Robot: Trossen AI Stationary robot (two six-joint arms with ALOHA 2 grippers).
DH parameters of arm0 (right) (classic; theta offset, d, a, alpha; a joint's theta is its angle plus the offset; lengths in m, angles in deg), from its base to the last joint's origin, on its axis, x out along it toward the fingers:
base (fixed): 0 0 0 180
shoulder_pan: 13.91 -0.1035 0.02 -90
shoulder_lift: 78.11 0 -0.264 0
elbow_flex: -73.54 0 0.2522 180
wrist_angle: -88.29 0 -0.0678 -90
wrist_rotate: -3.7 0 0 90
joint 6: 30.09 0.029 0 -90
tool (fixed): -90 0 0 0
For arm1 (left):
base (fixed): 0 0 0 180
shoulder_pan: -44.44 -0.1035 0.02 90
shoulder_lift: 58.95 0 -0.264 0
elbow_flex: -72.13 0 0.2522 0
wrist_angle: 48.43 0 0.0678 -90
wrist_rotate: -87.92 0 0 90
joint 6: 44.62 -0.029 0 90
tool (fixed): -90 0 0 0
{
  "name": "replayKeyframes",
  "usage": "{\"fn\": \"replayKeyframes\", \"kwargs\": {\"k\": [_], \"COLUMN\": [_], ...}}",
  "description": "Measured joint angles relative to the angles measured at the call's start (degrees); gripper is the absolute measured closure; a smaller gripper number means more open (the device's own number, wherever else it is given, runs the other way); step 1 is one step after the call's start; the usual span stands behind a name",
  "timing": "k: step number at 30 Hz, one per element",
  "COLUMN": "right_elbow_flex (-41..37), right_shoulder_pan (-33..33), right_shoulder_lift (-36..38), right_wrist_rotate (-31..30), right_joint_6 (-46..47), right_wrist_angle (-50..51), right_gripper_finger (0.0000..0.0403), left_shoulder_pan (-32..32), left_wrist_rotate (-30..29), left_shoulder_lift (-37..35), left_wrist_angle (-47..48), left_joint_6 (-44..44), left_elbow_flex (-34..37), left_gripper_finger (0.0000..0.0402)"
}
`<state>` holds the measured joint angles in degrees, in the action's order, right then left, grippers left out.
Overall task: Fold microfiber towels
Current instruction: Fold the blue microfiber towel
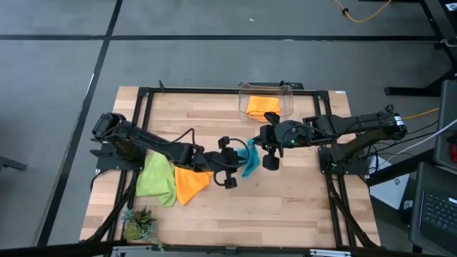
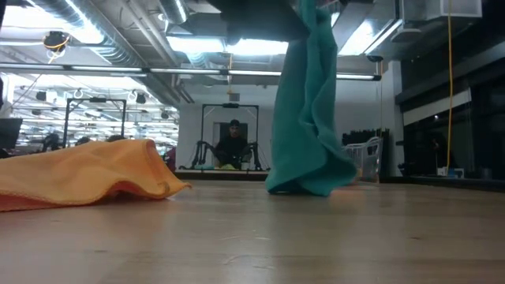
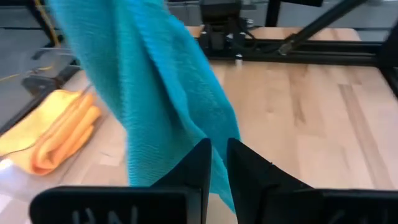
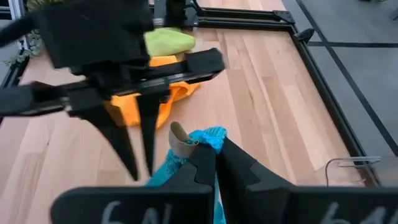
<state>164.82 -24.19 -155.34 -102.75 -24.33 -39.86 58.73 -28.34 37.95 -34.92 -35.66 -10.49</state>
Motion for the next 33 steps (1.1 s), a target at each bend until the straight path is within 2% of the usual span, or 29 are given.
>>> {"fn": "replayKeyframes", "kwargs": {"k": [9, 21, 33], "right_elbow_flex": [0.0, 0.0, 0.0], "right_shoulder_pan": [0.0, 0.0, -0.02], "right_shoulder_lift": [0.0, 0.0, 0.0], "right_wrist_rotate": [-0.02, -0.02, -0.02], "right_joint_6": [0.03, -0.53, -3.05], "right_wrist_angle": [-0.07, -0.32, -3.91], "right_gripper_finger": [0.0396, 0.0396, 0.0396], "left_shoulder_pan": [-1.85, -2.12, -2.76], "left_wrist_rotate": [0.21, 0.89, -0.35], "left_shoulder_lift": [0.42, 0.96, 6.68], "left_wrist_angle": [-0.53, -0.87, -0.44], "left_joint_6": [-0.19, 4.57, 10.75], "left_elbow_flex": [0.01, -0.04, 0.0], "left_gripper_finger": [0.0347, 0.025, 0.025]}}
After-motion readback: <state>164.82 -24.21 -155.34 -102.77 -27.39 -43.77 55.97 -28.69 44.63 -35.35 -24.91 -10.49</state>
